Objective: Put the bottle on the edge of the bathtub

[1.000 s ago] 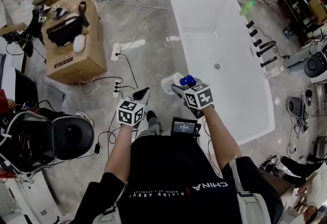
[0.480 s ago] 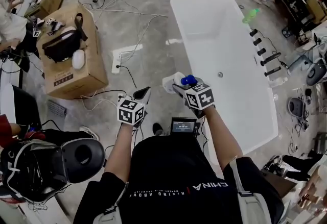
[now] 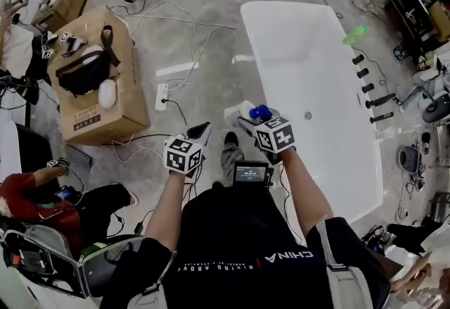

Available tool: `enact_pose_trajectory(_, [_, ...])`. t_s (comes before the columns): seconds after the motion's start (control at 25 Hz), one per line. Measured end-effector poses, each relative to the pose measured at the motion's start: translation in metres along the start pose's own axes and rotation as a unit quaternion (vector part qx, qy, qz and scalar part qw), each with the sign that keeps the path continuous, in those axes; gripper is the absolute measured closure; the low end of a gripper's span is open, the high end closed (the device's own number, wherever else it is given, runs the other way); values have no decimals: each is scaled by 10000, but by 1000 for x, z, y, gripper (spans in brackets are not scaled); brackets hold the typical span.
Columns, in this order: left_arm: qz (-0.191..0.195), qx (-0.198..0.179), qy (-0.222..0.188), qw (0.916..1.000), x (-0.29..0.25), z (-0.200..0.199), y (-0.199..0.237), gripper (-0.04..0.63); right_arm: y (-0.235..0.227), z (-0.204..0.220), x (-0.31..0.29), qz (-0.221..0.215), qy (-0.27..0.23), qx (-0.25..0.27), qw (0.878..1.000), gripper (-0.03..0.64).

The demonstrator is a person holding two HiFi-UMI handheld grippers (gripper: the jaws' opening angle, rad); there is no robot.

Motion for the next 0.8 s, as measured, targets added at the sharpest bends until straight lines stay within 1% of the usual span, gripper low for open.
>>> enact_pose_trajectory(0.28, [-144, 11, 2, 9999, -50, -63, 58, 586, -55, -67, -50, -145, -3, 31, 9999, 344])
enact_pose_trajectory(0.48, [-167, 5, 7, 9999, -88, -104, 95, 586, -94, -110, -83, -202, -18, 64, 9998, 344])
enact_pose_trajectory(0.64, [-240, 45, -12, 9997, -111, -127, 118, 586, -119, -133, -101, -212, -1, 82, 9997, 344])
enact_pose_trajectory(0.8, [-271, 118, -19, 9996, -127, -140, 135, 586, -137, -148, -114, -206, 44, 94, 9997, 344])
Point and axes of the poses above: the fingertips, and each gripper's own axes: x backward along the fingers, y to its left, z out of its underside, the point moved 4 cm from there along x, backward along the fingers, and after that the axes turned 7 degrees about z, right-handed, at the moved point
